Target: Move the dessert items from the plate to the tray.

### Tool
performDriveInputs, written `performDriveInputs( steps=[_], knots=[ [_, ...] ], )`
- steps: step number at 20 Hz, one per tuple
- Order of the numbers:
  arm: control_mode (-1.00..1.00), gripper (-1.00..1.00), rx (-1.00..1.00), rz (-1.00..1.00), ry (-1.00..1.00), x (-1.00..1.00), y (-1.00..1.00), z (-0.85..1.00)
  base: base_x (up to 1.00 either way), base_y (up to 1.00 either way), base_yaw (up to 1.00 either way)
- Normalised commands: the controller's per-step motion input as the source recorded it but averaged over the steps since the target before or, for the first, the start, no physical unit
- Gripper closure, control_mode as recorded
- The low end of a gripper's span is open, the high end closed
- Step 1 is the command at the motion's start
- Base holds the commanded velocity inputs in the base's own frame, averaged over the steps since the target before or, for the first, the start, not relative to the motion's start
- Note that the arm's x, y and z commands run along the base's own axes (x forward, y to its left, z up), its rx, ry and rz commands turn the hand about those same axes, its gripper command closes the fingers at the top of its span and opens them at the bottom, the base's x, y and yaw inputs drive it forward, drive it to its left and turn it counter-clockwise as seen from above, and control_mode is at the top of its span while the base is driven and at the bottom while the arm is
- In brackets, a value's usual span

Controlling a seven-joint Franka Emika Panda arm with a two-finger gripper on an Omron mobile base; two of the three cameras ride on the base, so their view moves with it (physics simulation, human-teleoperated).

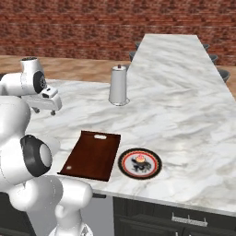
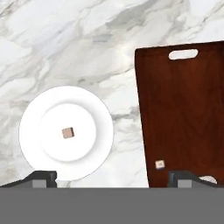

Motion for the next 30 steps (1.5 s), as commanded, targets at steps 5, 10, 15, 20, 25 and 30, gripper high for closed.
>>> performDriveInputs(
  steps=[5, 10, 15, 20, 25, 30],
  knots=[
    [-1.0, -1.0, 0.0, 0.16, 0.0, 0.0, 0.36, -0.19, 0.0, 0.0, 0.0],
    [-1.0, -1.0, -0.01, 0.1, 0.0, 0.0, 0.11, -0.1, 0.0, 0.0, 0.0],
    [-1.0, -1.0, 0.0, 0.01, 0.0, 0.0, 0.14, -0.2, 0.0, 0.0, 0.0],
    [-1.0, -1.0, 0.0, 0.0, 0.0, 0.03, 0.38, -0.27, 0.0, 0.0, 0.0],
    [-1.0, -1.0, 0.0, 0.0, 0.03, 0.1, 0.43, -0.26, 0.0, 0.0, 0.0],
    [-1.0, -1.0, 0.0, 0.0, 0.0, 0.18, 0.33, -0.2, 0.0, 0.0, 0.0]
  ],
)
